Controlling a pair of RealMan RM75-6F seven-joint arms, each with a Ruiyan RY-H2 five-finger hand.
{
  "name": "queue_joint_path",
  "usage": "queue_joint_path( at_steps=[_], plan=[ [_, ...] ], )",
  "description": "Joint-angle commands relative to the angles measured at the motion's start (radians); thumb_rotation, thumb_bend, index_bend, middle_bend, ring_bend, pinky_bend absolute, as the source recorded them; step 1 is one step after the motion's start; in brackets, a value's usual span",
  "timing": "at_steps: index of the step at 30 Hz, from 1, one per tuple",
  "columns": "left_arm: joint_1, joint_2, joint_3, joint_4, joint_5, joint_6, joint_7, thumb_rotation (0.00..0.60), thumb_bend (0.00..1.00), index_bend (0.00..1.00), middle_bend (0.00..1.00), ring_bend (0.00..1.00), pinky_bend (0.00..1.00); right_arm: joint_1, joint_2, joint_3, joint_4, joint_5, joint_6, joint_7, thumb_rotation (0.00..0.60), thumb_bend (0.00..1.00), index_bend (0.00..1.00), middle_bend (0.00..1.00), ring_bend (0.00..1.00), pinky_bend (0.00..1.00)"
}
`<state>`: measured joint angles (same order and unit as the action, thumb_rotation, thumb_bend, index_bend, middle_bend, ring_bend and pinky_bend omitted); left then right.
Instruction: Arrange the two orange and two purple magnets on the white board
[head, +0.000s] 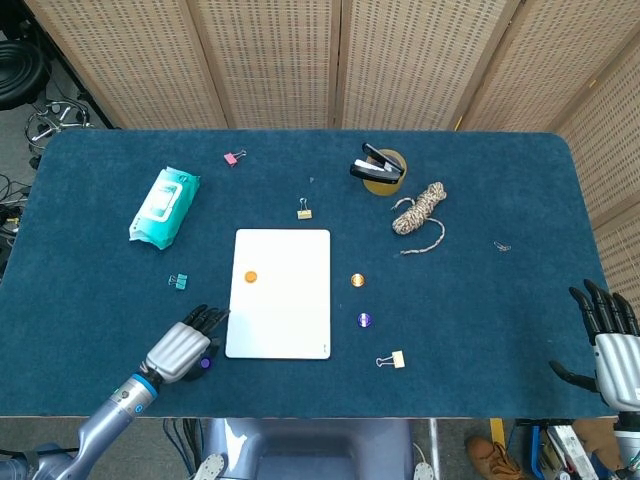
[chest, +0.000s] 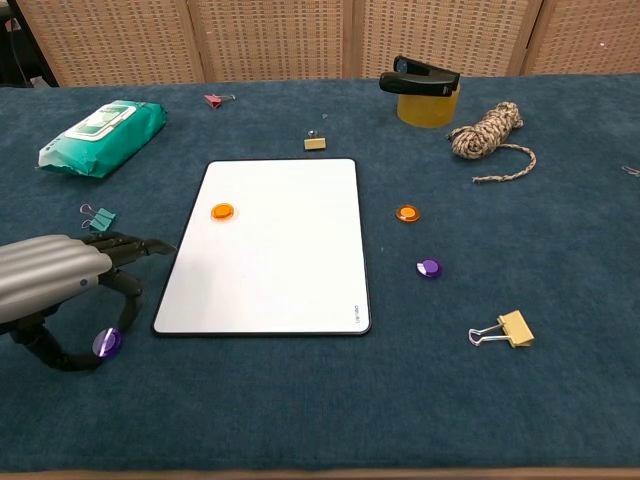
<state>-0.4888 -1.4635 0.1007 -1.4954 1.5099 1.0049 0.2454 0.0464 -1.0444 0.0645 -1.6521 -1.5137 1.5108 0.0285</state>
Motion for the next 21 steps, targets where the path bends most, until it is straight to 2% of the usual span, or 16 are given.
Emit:
queue_joint_path(
  at_steps=[1,8,13,19,21],
  plan=[
    [0.0,0.003,-0.002,-0.003,-0.002,0.001,-0.002,0.6,0.24,0.58,0.0,0.0,0.0,0.0,0.0,0.0,0.0,0.0,0.0,0.0,0.6,0.0,0.0,0.0,0.0,0.0],
    [-0.003,0.012,-0.013,-0.016,-0.009,0.0,-0.01,0.6,0.24,0.58,0.0,0.0,0.0,0.001,-0.001,-0.001,-0.001,0.001,-0.004,-0.004,0.6,0.0,0.0,0.0,0.0,0.0],
    [-0.016,0.016,-0.039,-0.034,-0.022,-0.002,-0.013,0.6,0.24,0.58,0.0,0.0,0.0,0.001,0.0,-0.001,-0.002,0.002,-0.006,-0.004,0.6,0.0,0.0,0.0,0.0,0.0],
    [-0.049,0.005,-0.101,-0.063,-0.087,-0.032,0.021,0.6,0.24,0.59,0.0,0.0,0.0,0.001,0.001,0.0,-0.003,0.004,-0.005,-0.002,0.6,0.0,0.0,0.0,0.0,0.0],
    [-0.074,-0.012,-0.139,-0.07,-0.134,-0.055,0.052,0.6,0.24,0.59,0.0,0.0,0.0,0.0,0.002,0.001,-0.001,0.007,-0.005,0.001,0.6,0.0,0.0,0.0,0.0,0.0]
  ],
)
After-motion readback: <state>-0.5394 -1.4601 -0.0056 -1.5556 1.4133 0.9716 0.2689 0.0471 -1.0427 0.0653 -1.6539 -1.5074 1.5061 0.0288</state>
